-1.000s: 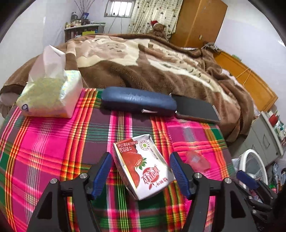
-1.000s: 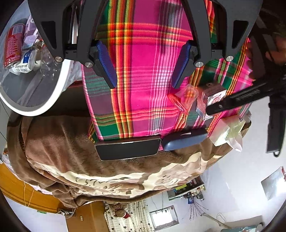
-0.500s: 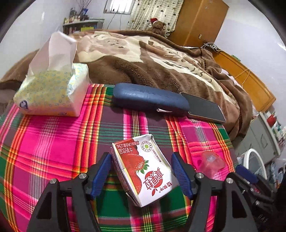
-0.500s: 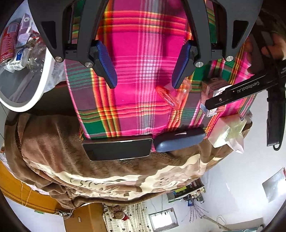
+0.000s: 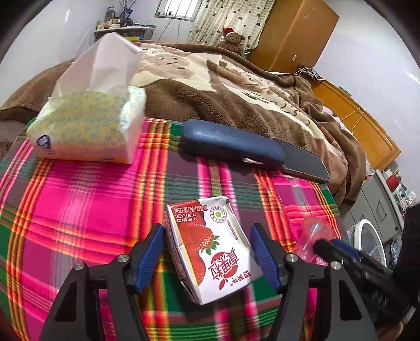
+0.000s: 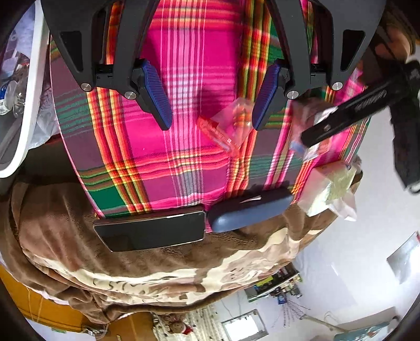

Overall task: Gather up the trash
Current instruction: 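Grasp the clear red-lid plastic cup with the right tool while the left tool grasps the strawberry juice carton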

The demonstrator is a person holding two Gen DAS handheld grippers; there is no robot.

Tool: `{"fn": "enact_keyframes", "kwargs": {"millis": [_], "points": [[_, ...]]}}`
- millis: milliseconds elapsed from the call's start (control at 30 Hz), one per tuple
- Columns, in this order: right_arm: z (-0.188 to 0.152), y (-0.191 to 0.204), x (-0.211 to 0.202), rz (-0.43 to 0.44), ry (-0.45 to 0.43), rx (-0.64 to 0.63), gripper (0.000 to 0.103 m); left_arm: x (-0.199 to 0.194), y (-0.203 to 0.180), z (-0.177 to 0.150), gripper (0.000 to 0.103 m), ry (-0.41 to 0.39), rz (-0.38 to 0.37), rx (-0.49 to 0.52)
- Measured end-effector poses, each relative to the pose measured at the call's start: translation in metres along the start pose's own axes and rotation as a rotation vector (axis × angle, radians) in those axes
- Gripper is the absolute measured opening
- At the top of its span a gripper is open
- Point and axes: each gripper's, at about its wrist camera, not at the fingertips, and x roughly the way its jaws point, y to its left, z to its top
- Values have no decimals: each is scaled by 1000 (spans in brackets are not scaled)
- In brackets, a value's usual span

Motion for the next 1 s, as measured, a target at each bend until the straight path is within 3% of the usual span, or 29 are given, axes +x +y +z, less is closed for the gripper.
{"fn": "enact_keyframes", "kwargs": {"millis": [133, 500, 633, 1000], "points": [[5, 3, 9, 16, 13, 19, 65, -7, 12, -4, 67, -8, 3, -20], [11, 19, 22, -48, 15, -83, 60, -3, 18, -6, 69, -8, -27, -42], [12, 20, 23, -83, 9, -107, 51, -1, 17, -6, 69, -12, -22, -38], [8, 22, 18, -56, -10, -120, 50, -2, 12, -7, 67, -19, -3, -13]]}}
